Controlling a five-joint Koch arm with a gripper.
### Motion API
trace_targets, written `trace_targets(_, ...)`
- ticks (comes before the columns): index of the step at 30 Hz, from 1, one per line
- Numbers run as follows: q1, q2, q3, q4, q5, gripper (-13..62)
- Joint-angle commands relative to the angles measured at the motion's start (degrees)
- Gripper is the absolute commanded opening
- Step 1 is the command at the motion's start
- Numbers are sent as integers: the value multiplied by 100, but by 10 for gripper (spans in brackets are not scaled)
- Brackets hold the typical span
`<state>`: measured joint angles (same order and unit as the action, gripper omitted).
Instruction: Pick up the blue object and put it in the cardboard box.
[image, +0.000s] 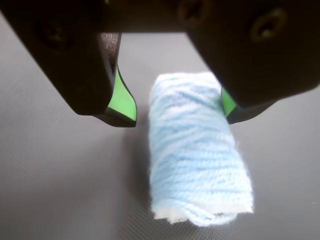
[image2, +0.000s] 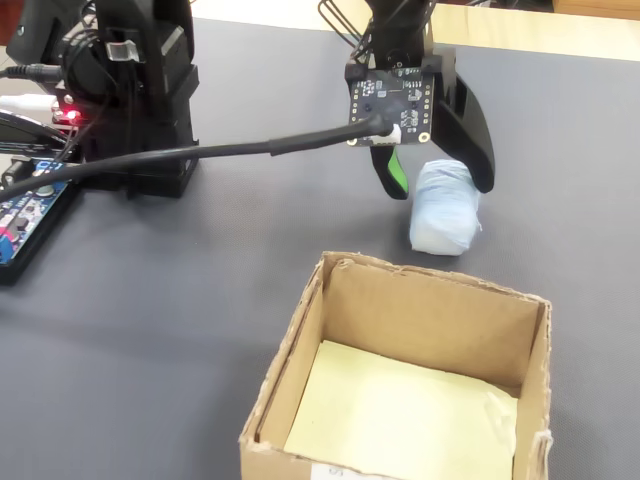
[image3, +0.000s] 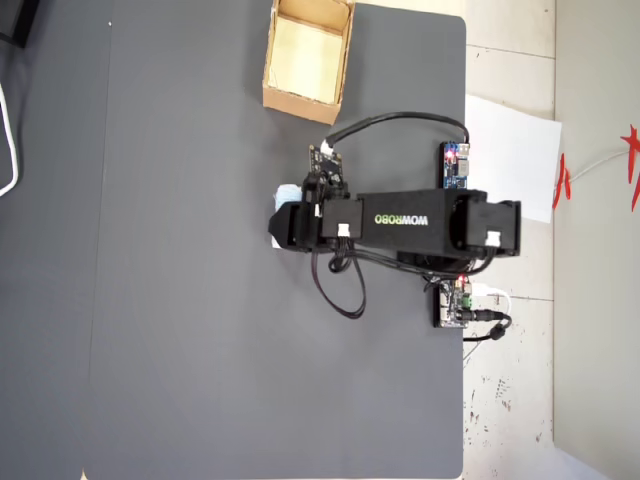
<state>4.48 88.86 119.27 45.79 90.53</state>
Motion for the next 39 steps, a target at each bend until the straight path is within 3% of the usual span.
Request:
trace_targets(1,0,9,-448,-9,325,283)
trace_targets(7,132,97,-325,-738,316,107)
trace_targets(29,615,2962,1433,-2408,185,108)
trace_targets(39,1591,3401,1362,-3445,-255,108)
